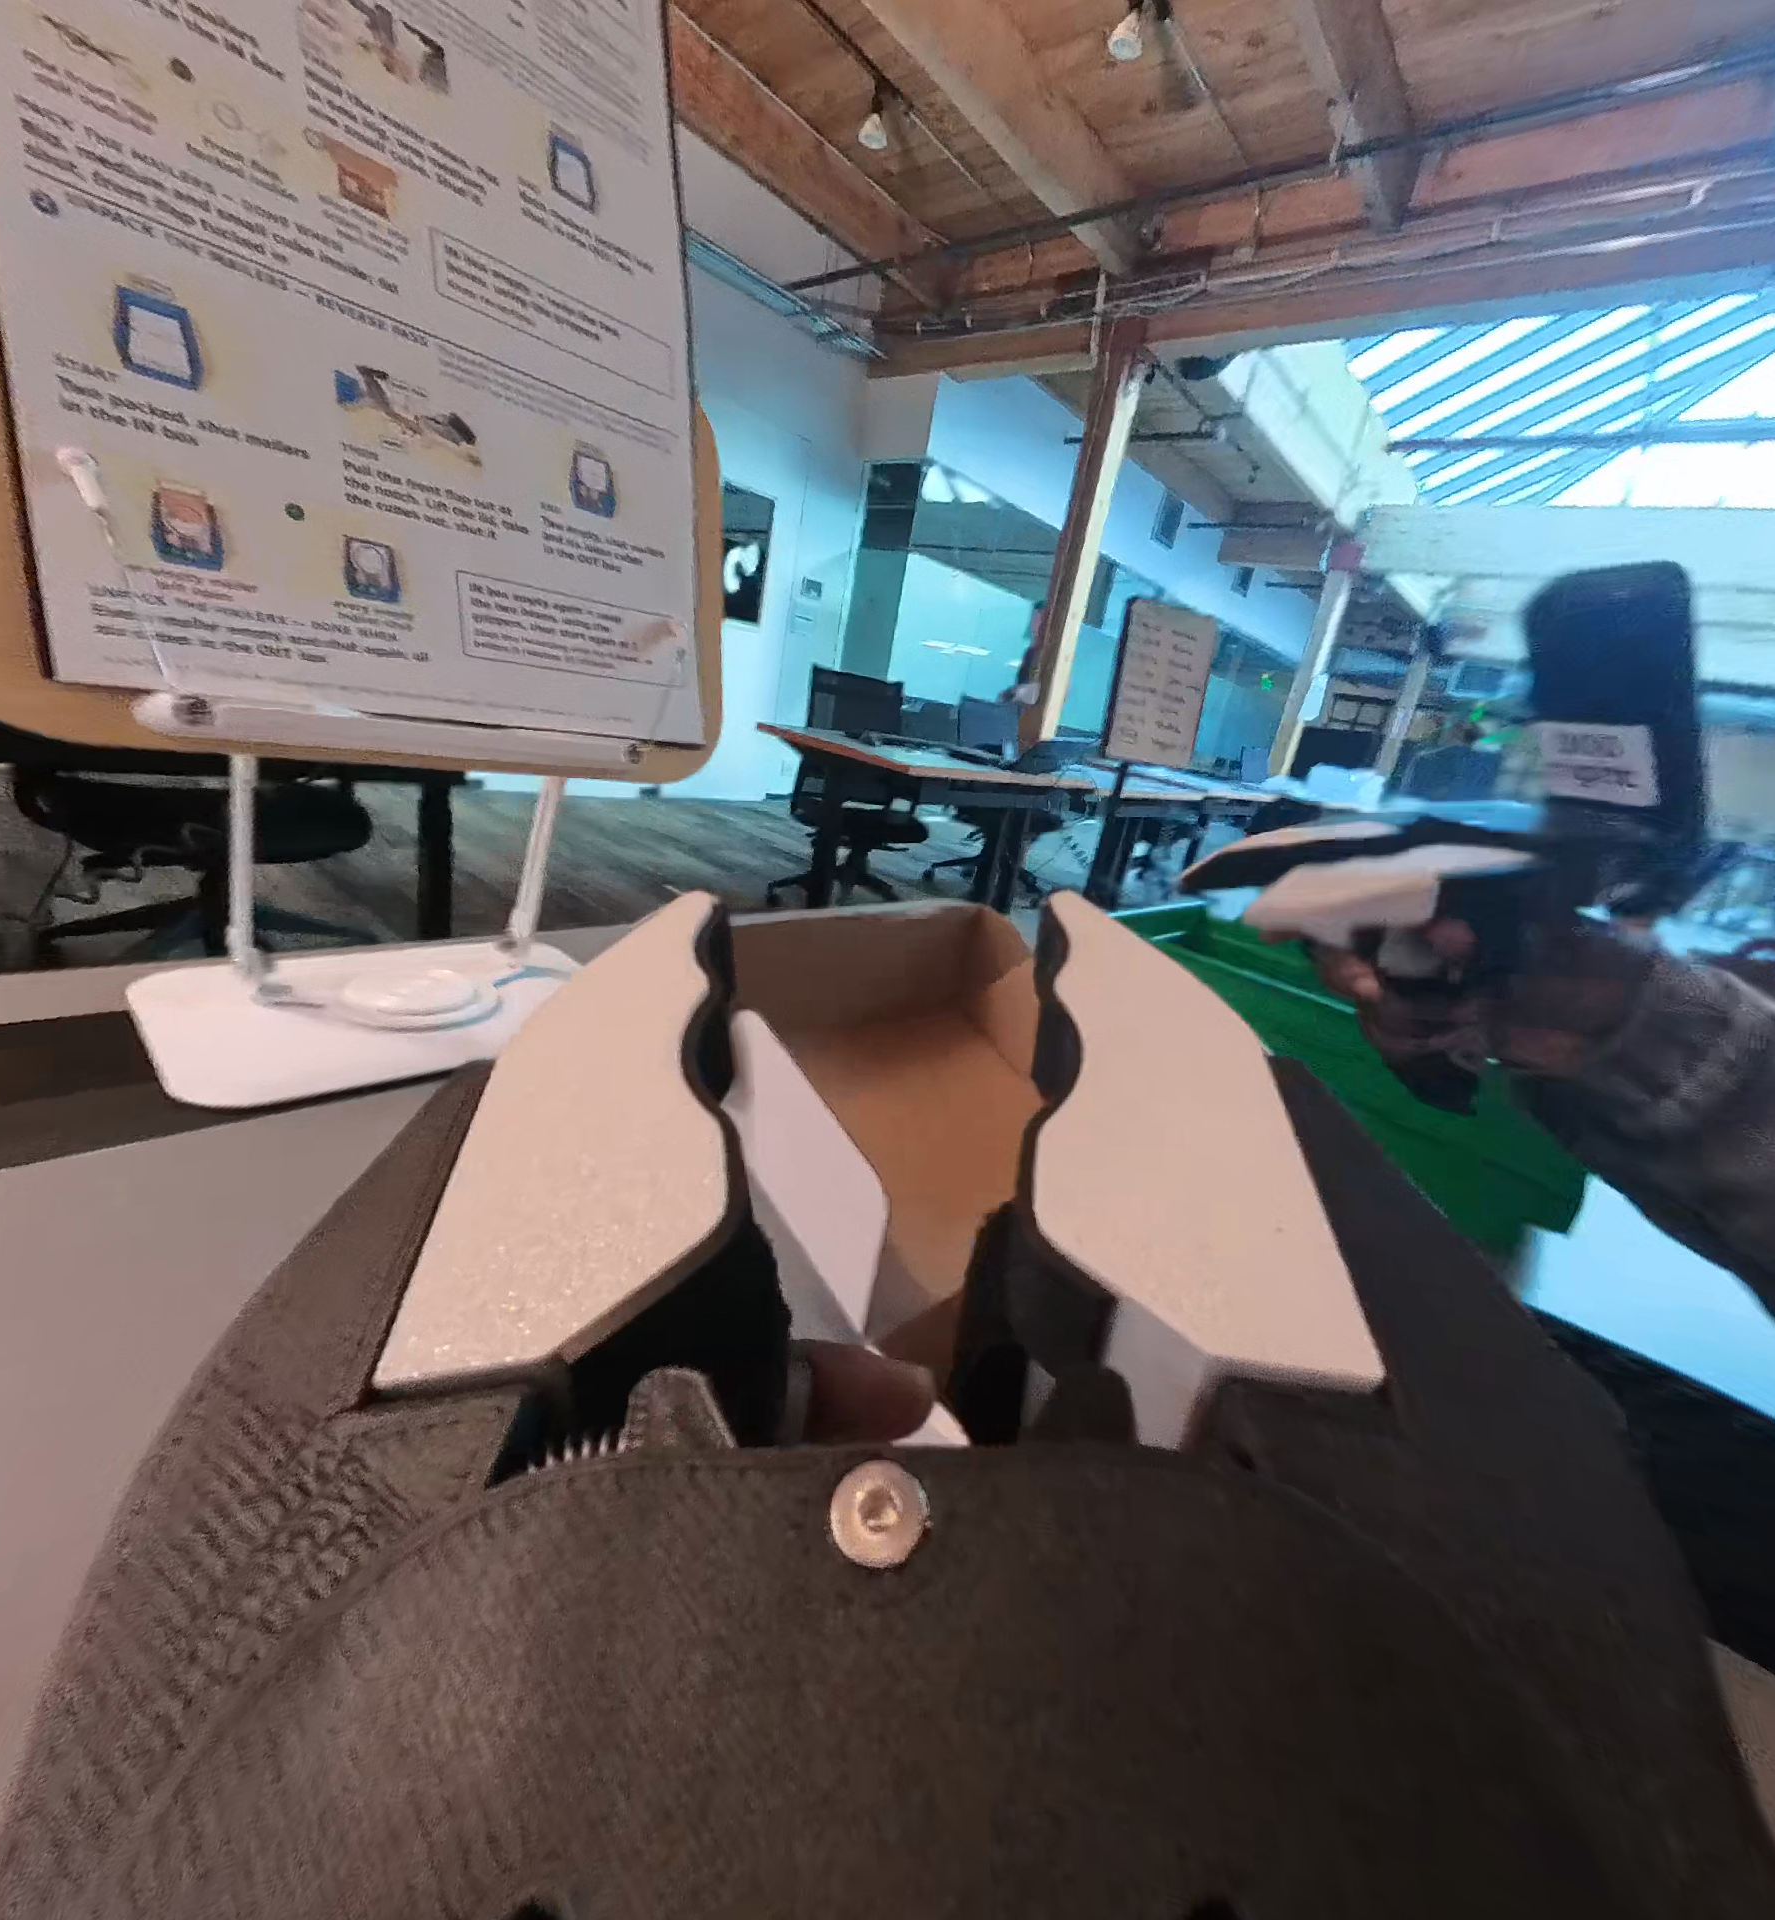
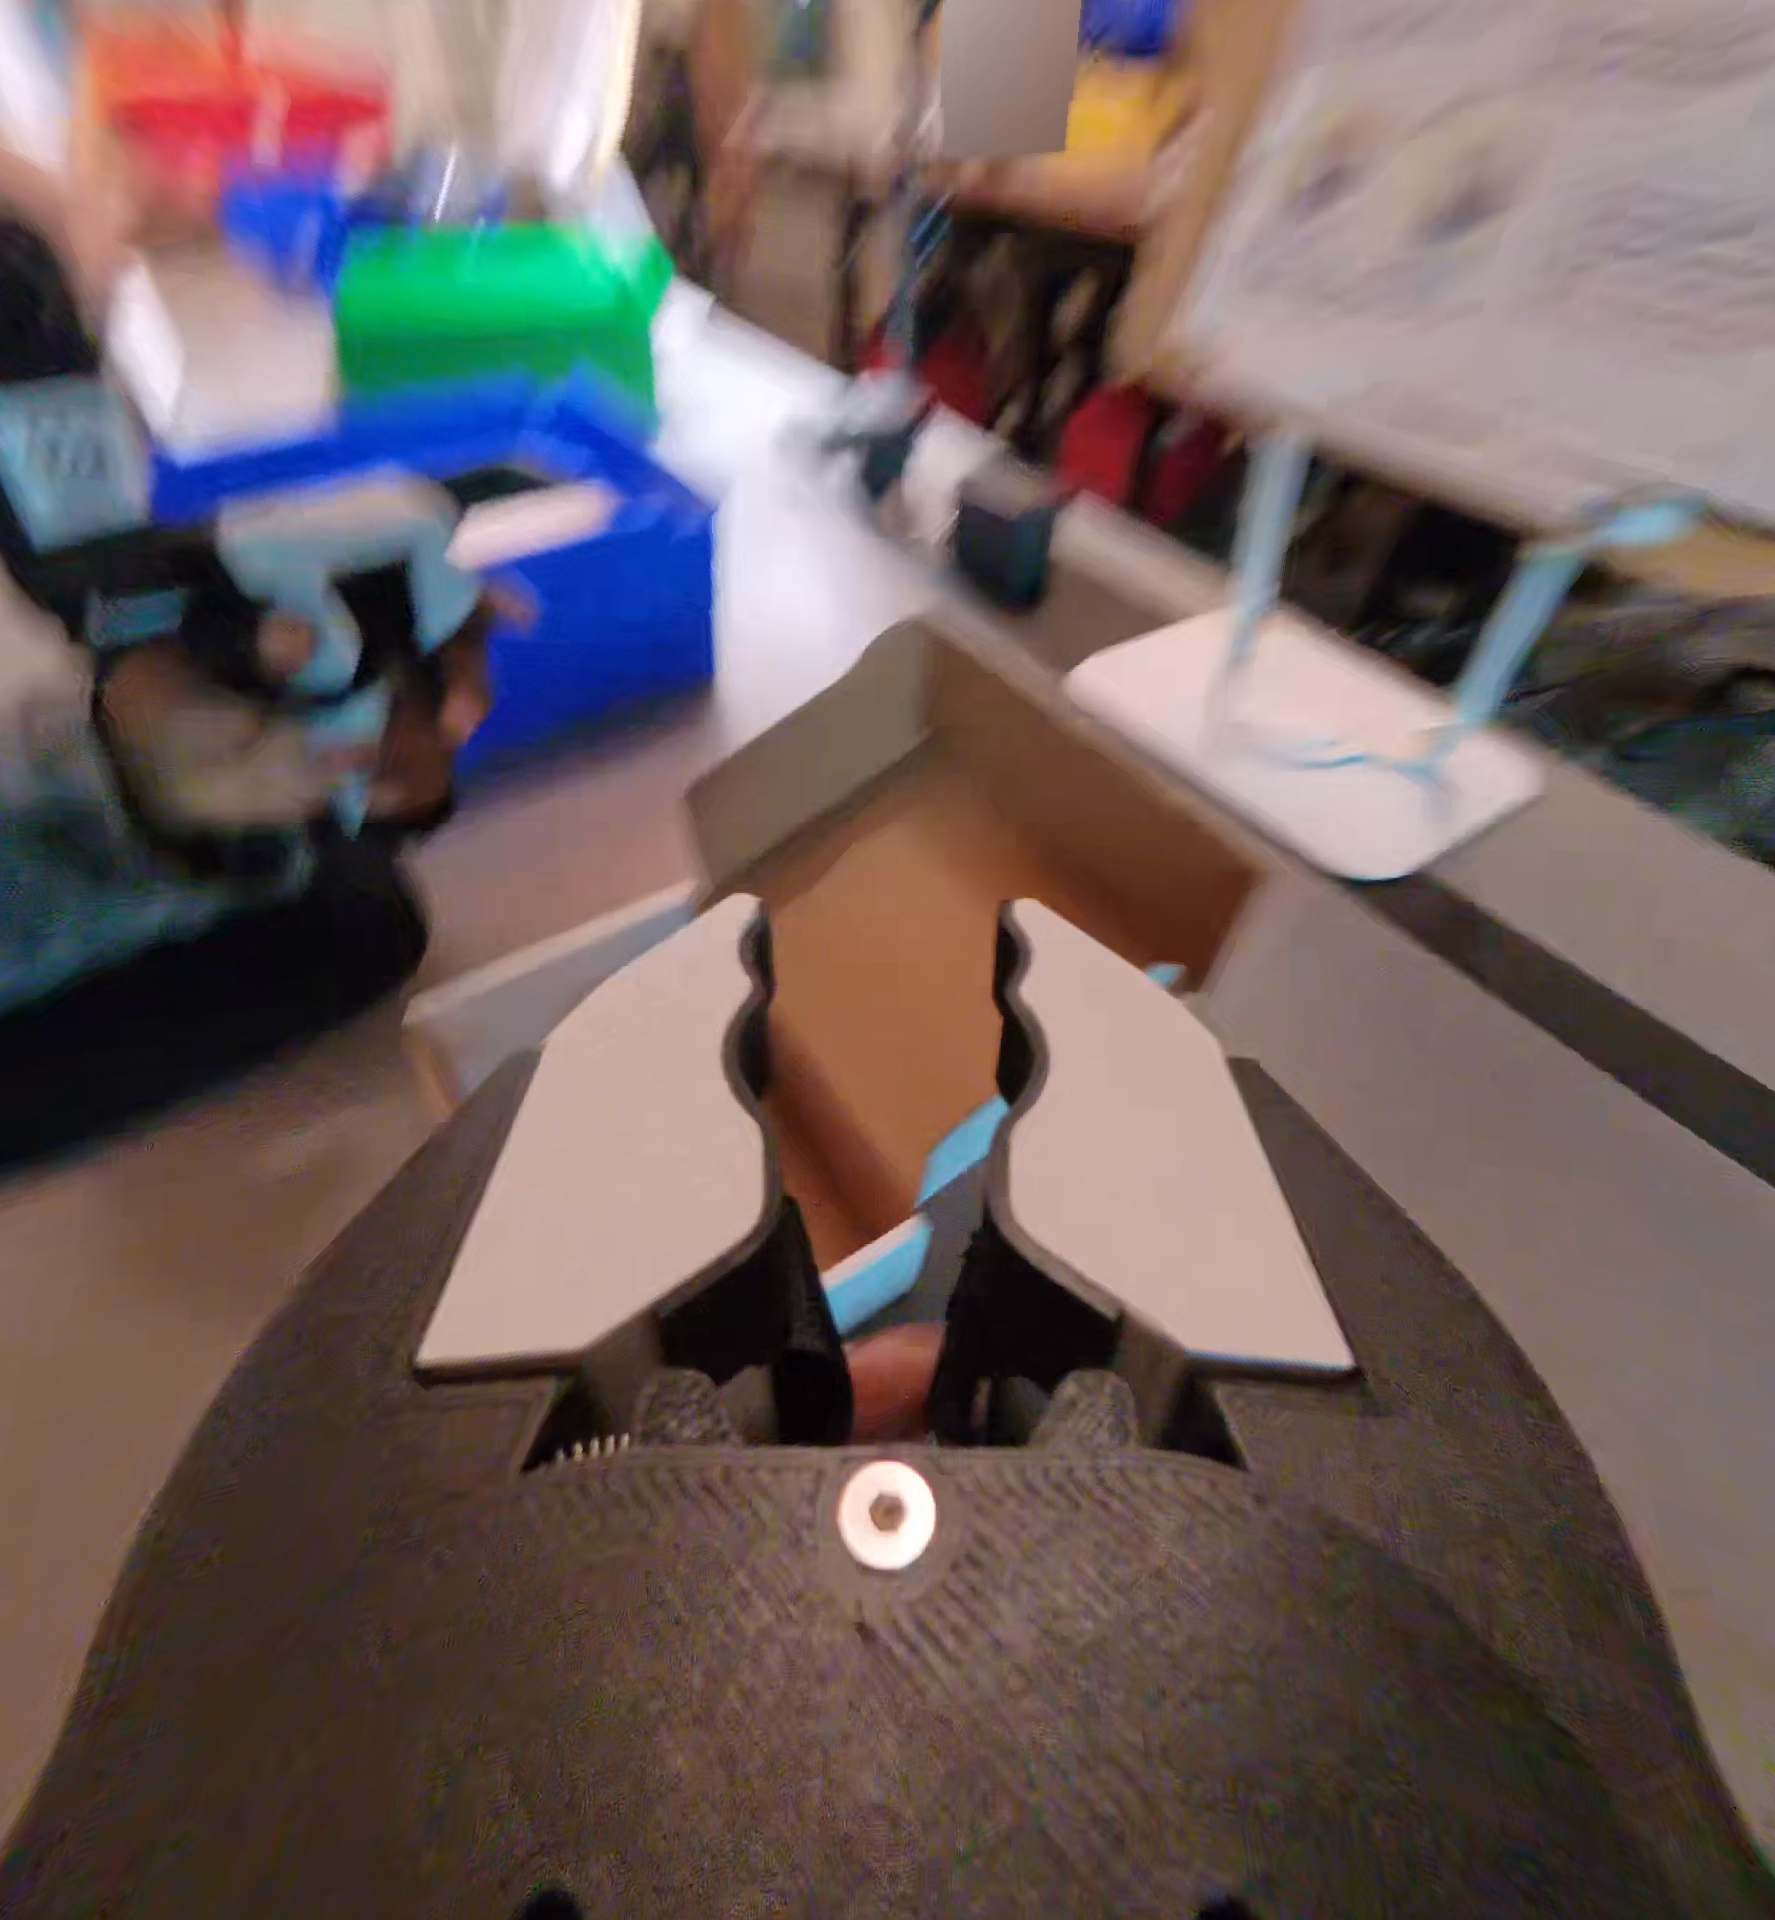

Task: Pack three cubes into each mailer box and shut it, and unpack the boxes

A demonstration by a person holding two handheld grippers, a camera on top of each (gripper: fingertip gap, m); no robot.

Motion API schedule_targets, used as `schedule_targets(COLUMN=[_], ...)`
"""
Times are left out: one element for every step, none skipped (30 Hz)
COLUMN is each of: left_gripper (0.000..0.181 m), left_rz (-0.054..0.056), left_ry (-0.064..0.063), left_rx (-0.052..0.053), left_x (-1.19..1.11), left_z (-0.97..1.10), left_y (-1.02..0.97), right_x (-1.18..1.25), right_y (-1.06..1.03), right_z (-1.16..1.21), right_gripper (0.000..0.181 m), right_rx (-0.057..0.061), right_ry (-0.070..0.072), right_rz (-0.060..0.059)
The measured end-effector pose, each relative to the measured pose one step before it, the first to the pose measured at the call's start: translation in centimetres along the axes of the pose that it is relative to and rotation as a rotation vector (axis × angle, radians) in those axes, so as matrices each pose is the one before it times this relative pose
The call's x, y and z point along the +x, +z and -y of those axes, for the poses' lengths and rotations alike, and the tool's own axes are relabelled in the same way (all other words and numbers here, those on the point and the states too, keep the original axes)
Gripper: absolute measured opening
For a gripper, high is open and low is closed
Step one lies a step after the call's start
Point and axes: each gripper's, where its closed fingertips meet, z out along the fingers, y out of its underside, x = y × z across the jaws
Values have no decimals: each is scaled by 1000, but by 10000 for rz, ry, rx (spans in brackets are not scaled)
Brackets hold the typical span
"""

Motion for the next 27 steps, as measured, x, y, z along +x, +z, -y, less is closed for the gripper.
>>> schedule_targets(left_gripper=[48, 41, 34, 28, 24, 22, 21, 20, 19, 18, 18, 18, 18, 18, 18, 17, 10, 7, 7, 6, 6, 7, 7, 7, 6, 5, 5], left_rz=[260, 256, 191, 126, 150, 137, -8, -204, -296, -283, -208, -68, -16, -77, -129, -245, -291, -143, -68, -15, 12, -57, -69, -64, -67, -27, -15], left_ry=[215, 251, 261, 292, 336, 159, -145, -353, -386, -276, -91, 124, 295, 314, 186, 93, 93, 149, 259, 310, 246, 174, 132, 119, 155, 193, 229], left_rx=[-274, -451, -516, -450, -339, -200, -189, -275, -276, -278, -273, -182, -22, 78, -58, -238, -172, 34, 67, 7, -30, -5, 33, 36, -13, -28, -9], left_x=[-604, -645, -637, -608, -682, -605, -328, 34, 223, 233, 170, 40, 51, 228, 357, 541, 655, 471, 366, 276, 227, 316, 359, 371, 417, 404, 403], left_z=[-129, -436, -586, -591, -600, -612, -732, -885, -880, -787, -646, -433, -184, -50, -187, -336, -193, 127, 184, 117, 85, 129, 173, 150, 54, -4, -11], left_y=[392, 511, 586, 617, 577, 476, 382, 319, 266, 248, 247, 240, 220, 211, 209, 190, 109, -21, -128, -191, -208, -227, -210, -145, -109, -112, -139], right_x=[1935, 1562, 1202, 859, 496, 381, 195, 40, 107, 65, 33, -43, -180, -170, -236, -242, -262, -278, -275, -208, -253, -338, -306, -252, -236, -271, -335], right_y=[-1060, -654, -241, 126, 414, 598, 689, 697, 632, 566, 467, 382, 249, 156, 53, -33, -82, -91, -122, -170, -207, -203, -202, -168, -154, -155, -158], right_z=[531, 17, -501, -971, -1245, -1298, -1221, -1046, -782, -511, -302, -184, -74, -3, 25, 48, 74, 37, 14, 39, 19, -1, -28, -54, -94, -69, -101], right_gripper=[32, 22, 12, 7, 3, 3, 3, 2, 2, 2, 3, 3, 4, 4, 3, 3, 3, 2, 2, 2, 2, 2, 2, 2, 2, 2, 1], right_rx=[969, 561, 169, -137, -339, -393, -377, -333, -216, -92, -8, 24, 50, 69, 59, 52, 40, -5, -43, -42, -56, -60, -68, -74, -66, -18, -18], right_ry=[808, 644, 534, 400, 214, 194, 204, 185, 190, 168, 181, 186, 186, 189, 106, 3, -69, -152, -234, -250, -252, -269, -307, -347, -361, -303, -241], right_rz=[-757, -472, -258, -86, 104, 129, 173, 223, 141, 159, 168, 209, 278, 237, 216, 144, 99, 55, 2, -79, -75, -58, -120, -185, -214, -191, -133])
